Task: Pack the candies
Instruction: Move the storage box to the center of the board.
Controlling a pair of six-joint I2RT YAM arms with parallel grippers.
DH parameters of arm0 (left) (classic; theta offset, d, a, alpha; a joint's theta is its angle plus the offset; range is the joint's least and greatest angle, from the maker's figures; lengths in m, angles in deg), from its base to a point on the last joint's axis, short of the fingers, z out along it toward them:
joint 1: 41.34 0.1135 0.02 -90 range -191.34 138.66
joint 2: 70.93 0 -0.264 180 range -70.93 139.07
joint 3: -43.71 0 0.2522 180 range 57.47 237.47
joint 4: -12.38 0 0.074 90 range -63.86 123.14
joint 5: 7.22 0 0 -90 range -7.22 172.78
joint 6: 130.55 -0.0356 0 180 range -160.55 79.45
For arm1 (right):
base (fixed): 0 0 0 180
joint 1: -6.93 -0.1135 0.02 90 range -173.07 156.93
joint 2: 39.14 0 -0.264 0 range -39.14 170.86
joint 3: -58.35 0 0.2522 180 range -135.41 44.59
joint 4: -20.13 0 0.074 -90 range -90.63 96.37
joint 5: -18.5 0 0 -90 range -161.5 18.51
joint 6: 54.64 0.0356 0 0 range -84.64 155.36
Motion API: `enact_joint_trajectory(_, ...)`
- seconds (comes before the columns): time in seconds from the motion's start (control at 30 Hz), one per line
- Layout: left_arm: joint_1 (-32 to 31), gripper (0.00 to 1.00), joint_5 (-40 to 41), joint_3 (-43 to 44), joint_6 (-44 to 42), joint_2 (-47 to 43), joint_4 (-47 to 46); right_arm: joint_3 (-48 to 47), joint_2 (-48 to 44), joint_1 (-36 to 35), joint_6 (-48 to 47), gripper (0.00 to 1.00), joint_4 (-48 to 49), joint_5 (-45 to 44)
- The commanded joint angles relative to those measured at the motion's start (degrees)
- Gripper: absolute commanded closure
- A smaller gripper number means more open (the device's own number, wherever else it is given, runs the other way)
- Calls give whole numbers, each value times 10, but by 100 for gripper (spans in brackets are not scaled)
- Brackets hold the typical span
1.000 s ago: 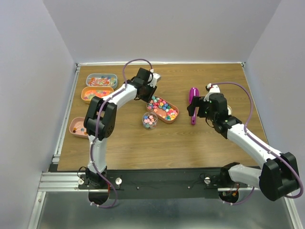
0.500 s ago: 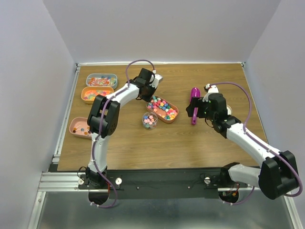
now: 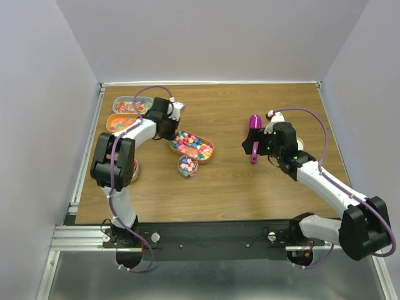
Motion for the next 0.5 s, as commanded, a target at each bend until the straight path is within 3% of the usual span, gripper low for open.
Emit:
enact_joint_trajectory(0.0, 48, 100, 15, -55, -6, -60, -4, 12, -15, 2, -1, 3, 18, 32)
enact_joint_trajectory(0.47, 178, 100, 89, -116, -19, -121, -7, 18, -45, -36, -12, 3, 20, 1)
